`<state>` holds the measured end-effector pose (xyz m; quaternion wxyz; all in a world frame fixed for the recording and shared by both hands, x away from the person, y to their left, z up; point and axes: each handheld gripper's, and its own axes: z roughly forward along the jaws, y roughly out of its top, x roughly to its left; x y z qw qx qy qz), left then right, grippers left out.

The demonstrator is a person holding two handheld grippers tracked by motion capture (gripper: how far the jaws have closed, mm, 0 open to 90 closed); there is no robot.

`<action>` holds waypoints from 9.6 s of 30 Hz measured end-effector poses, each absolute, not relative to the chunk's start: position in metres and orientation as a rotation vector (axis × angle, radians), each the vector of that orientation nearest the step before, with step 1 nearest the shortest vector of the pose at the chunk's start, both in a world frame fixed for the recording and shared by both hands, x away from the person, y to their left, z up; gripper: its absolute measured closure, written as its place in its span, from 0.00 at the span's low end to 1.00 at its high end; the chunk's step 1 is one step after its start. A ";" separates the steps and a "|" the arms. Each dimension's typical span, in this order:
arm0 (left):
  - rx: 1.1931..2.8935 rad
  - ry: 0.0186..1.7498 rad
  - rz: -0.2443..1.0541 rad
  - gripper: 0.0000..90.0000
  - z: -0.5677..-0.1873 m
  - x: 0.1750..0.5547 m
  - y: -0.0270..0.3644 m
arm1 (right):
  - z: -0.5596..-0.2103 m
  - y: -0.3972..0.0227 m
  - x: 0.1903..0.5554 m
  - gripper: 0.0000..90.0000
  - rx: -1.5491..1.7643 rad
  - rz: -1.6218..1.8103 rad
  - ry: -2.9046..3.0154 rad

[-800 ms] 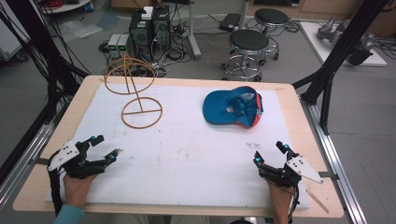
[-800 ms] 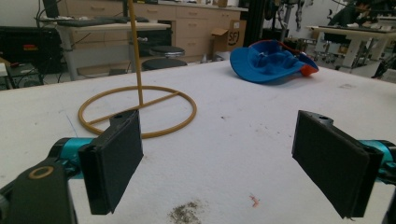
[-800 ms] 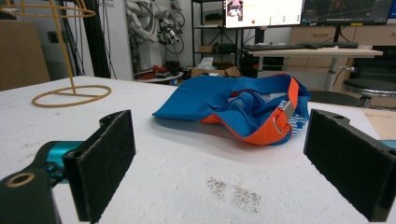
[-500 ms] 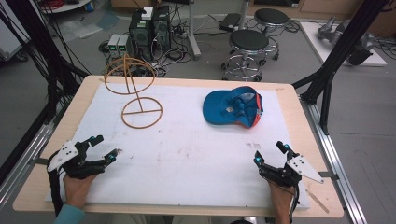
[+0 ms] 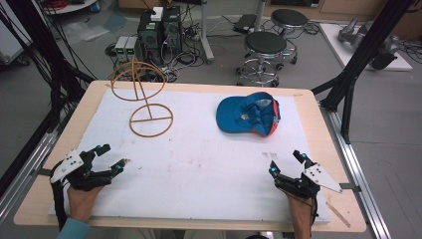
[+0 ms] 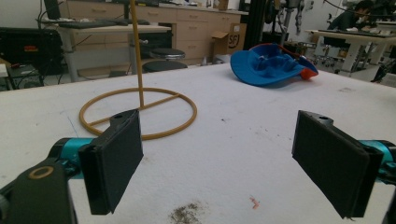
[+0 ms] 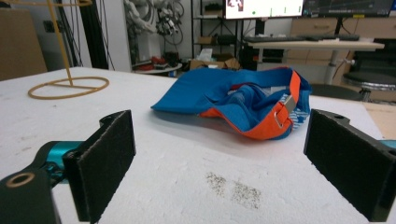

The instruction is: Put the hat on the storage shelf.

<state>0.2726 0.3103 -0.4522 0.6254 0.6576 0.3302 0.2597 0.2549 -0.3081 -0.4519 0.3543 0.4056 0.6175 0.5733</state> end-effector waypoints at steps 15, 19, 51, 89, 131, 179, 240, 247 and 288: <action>1.511 0.755 0.595 0.18 -0.452 0.273 0.311 | -0.400 -0.306 0.297 0.09 1.095 1.378 1.766; 1.511 0.756 0.594 0.18 -0.452 0.273 0.311 | -0.380 -0.303 0.314 0.09 1.091 1.340 1.799; 1.518 0.751 0.598 0.18 -0.452 0.273 0.310 | -0.340 -0.306 0.452 0.11 1.377 1.131 1.927; 1.525 0.747 0.601 0.18 -0.452 0.273 0.309 | -0.405 -0.311 0.492 0.89 1.682 0.880 1.998; 1.535 0.740 0.608 0.18 -0.452 0.272 0.308 | -0.323 -0.335 0.440 0.99 1.511 1.210 1.886; 1.542 0.740 0.613 0.18 -0.452 0.272 0.307 | -0.233 -0.331 0.404 0.99 1.261 1.175 1.875; 1.547 0.744 0.614 0.18 -0.451 0.273 0.307 | -0.324 -0.178 0.331 0.98 0.953 1.395 2.254; 1.546 0.745 0.612 0.18 -0.451 0.273 0.307 | -0.338 -0.152 0.334 0.98 0.931 1.360 2.343; 1.549 0.742 0.613 0.18 -0.451 0.273 0.307 | -0.365 -0.133 0.355 0.12 0.815 1.370 2.451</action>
